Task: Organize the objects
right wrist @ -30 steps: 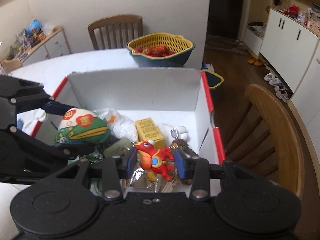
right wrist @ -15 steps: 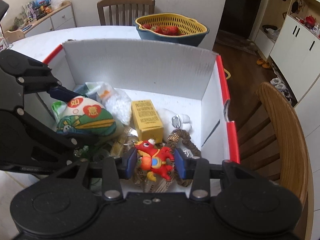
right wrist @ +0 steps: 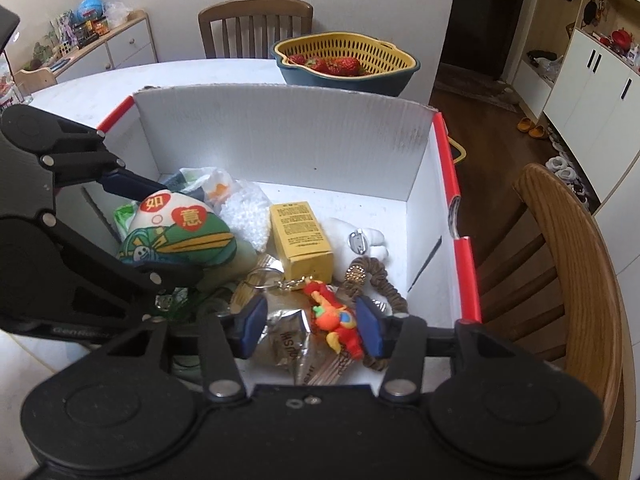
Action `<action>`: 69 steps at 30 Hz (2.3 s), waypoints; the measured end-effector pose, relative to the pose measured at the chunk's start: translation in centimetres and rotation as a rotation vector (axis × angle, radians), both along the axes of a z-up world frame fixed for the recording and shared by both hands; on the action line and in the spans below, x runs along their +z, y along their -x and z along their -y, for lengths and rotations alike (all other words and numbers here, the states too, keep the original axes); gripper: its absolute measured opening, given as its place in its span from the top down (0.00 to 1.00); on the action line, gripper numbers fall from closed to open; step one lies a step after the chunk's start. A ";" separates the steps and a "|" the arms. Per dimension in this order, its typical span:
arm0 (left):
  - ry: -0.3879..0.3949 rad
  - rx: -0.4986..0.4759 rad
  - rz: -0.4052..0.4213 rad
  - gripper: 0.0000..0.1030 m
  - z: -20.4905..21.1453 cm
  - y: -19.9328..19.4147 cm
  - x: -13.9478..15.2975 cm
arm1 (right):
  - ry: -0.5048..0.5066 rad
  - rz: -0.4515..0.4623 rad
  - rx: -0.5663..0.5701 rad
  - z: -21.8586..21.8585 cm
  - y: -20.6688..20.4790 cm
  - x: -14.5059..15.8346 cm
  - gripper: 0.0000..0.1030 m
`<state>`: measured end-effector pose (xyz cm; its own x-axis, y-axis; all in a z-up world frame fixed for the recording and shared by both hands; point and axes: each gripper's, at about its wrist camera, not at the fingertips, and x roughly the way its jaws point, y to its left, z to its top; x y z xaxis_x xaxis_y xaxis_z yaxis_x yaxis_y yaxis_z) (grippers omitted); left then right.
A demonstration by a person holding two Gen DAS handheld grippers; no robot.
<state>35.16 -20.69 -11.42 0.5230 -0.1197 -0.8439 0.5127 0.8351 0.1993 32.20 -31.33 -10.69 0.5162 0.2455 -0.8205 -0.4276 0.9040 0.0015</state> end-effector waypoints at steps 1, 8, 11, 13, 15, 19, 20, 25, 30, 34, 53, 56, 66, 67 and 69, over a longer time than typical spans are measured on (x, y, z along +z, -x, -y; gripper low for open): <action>0.005 0.001 0.006 0.36 -0.2 0.2 0.2 | -0.005 0.004 -0.003 0.0 0.2 0.2 0.45; 0.056 0.015 0.041 0.36 -1.7 1.7 1.8 | -0.041 0.045 -0.048 0.2 2.1 1.7 0.39; 0.080 0.011 0.055 0.35 -2.4 2.5 2.4 | -0.060 0.062 -0.066 0.1 3.0 2.5 0.38; 0.097 0.004 0.066 0.33 -3.0 3.2 2.9 | -0.075 0.072 -0.081 0.0 3.6 3.1 0.35; 0.118 0.000 0.081 0.25 -3.6 3.9 3.4 | -0.090 0.085 -0.090 -0.3 4.3 3.6 0.33; 0.159 0.002 0.103 0.24 -4.9 5.2 4.5 | -0.122 0.107 -0.120 -0.9 5.8 4.7 0.28; 0.167 0.004 0.108 0.24 -5.3 5.5 4.7 | -0.128 0.112 -0.126 -1.1 6.2 4.9 0.27; 0.229 0.018 0.129 0.19 -7.4 7.0 6.1 | -0.164 0.148 -0.158 -2.0 8.5 6.3 0.19; 0.283 0.043 0.154 0.18 -9.5 8.4 7.2 | -0.199 0.192 -0.190 -2.9 10.8 7.7 0.13; 0.343 0.065 0.164 0.05 -11.1 9.3 8.0 | -0.221 0.213 -0.219 -3.8 12.3 8.4 0.10; 0.442 0.064 0.226 0.00 -15.7 13.7 10.1 | -0.302 0.299 -0.356 -7.4 17.9 9.7 0.01; 0.434 0.054 0.238 0.00 -16.0 14.3 10.2 | -0.302 0.303 -0.372 -7.9 18.5 9.7 0.01; 0.427 0.057 0.273 0.00 -16.8 15.1 10.0 | -0.294 0.295 -0.412 -8.9 19.6 9.4 0.01; 0.429 0.054 0.268 0.00 -16.8 15.0 9.9 | -0.293 0.296 -0.414 -9.0 19.7 9.4 0.01; 0.433 0.050 0.260 0.00 -16.9 14.9 9.8 | -0.286 0.299 -0.414 -9.2 19.9 9.4 0.01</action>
<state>20.29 -3.80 -1.64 0.7233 -0.3990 -0.5635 0.4492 0.8918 -0.0549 12.32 -22.12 -1.27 0.8154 0.1640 -0.5552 -0.0582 0.9774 0.2033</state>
